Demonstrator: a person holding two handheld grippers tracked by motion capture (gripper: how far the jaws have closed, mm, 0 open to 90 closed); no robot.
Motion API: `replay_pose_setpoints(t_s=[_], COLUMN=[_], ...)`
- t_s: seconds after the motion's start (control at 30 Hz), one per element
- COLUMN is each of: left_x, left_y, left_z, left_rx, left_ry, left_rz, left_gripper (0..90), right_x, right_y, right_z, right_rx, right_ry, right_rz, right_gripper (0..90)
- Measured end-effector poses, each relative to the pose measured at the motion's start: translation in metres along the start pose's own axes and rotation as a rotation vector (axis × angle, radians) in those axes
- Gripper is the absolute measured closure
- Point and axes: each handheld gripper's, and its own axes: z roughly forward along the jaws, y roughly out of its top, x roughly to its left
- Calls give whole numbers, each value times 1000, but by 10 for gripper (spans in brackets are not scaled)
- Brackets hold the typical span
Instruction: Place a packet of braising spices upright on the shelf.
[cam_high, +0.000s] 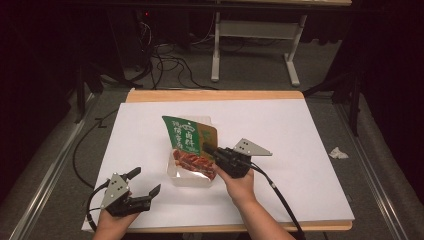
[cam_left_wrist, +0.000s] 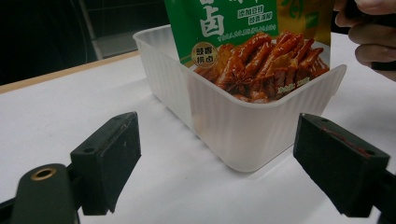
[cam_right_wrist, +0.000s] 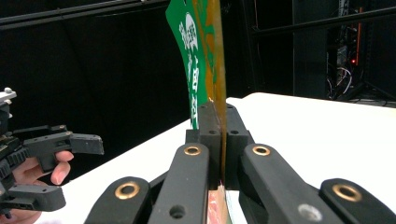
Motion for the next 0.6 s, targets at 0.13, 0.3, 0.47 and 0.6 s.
replay_pose_setpoints(t_s=[0.13, 0.3, 0.47, 0.6], left_x=[0, 1, 1, 2], left_y=[0, -1, -1, -1], left_z=[-1, -1, -1, 0], left_rx=[1, 3, 3, 6], left_ry=[0, 3, 2, 1], left_rz=[0, -4, -5, -6], left_gripper=[157, 157, 157, 157], right_x=[-1, -2, -4, -5], right_y=[-1, -4, -3, -1], right_z=[-2, -6, -8, -11], right_rx=[6, 26, 48, 77], right_ry=[0, -21, -34, -36], right_rz=[-7, -23, -27, -25], right_gripper=[900, 900, 895, 728])
